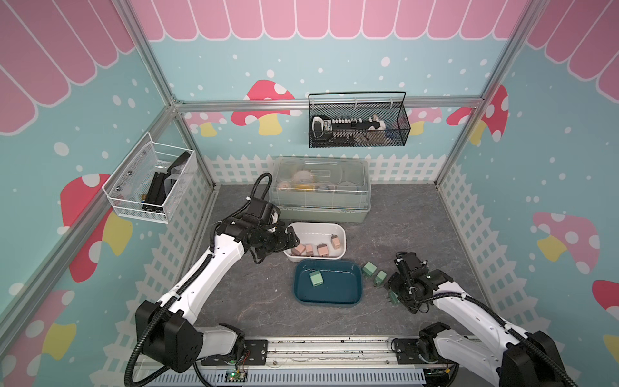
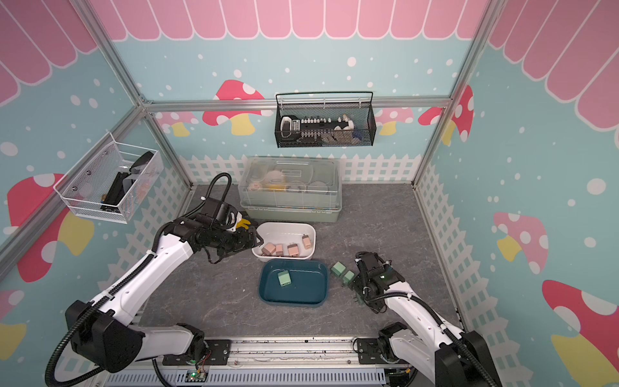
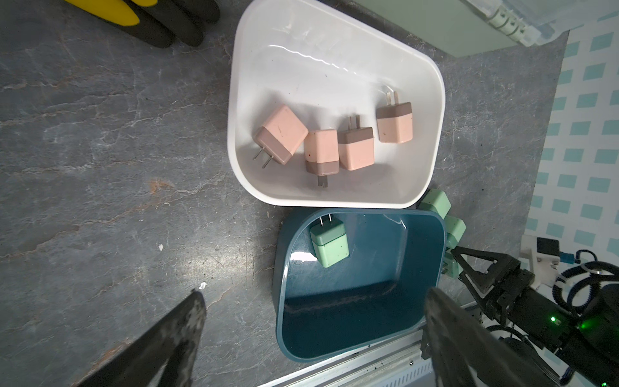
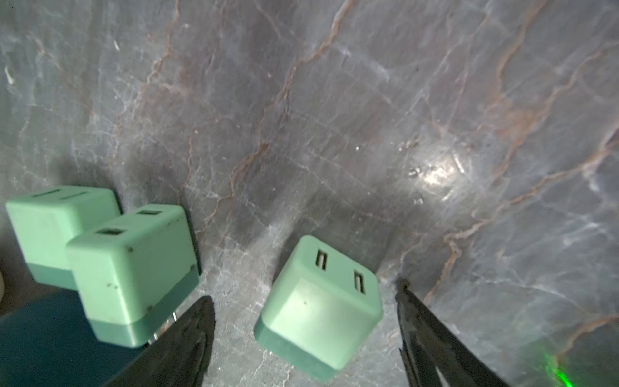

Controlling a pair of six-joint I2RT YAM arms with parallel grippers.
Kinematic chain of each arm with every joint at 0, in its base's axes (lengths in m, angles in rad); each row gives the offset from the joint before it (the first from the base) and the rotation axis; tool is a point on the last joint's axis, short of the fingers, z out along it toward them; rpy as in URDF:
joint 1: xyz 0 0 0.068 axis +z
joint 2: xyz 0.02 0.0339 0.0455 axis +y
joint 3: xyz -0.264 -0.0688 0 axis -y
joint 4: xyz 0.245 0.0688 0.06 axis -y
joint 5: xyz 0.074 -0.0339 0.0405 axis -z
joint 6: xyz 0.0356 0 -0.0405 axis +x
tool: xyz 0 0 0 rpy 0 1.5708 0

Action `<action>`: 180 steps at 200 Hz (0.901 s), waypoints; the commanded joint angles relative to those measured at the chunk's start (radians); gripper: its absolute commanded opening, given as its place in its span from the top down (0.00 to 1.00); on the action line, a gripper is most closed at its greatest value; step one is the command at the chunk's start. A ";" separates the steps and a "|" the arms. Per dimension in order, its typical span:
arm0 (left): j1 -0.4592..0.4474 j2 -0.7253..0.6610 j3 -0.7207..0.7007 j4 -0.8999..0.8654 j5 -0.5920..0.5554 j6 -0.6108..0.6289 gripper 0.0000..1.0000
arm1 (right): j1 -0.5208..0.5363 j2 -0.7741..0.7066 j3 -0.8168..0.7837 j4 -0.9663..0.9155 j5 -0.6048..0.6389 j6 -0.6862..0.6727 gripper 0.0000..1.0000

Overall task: Place the plugs by color into the storage box
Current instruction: Pick up the plug from the center of the board.

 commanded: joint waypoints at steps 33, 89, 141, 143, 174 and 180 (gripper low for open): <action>0.005 0.030 0.040 0.013 0.011 -0.004 0.02 | -0.052 0.072 0.040 -0.032 -0.007 -0.011 0.38; 0.005 0.062 0.066 0.024 0.002 -0.012 0.02 | -0.052 0.116 0.032 -0.057 -0.055 -0.096 0.60; 0.005 0.064 0.057 0.030 -0.003 -0.026 0.02 | -0.051 0.131 0.067 -0.076 -0.063 -0.158 0.74; 0.005 0.064 0.059 0.030 -0.003 -0.026 0.01 | -0.051 0.130 0.069 -0.078 -0.062 -0.165 0.74; 0.005 0.066 0.060 0.035 -0.008 -0.033 0.02 | -0.050 0.119 0.156 -0.137 -0.063 -0.219 0.75; 0.005 0.067 0.061 0.035 -0.009 -0.035 0.01 | -0.050 0.116 0.179 -0.157 -0.064 -0.229 0.75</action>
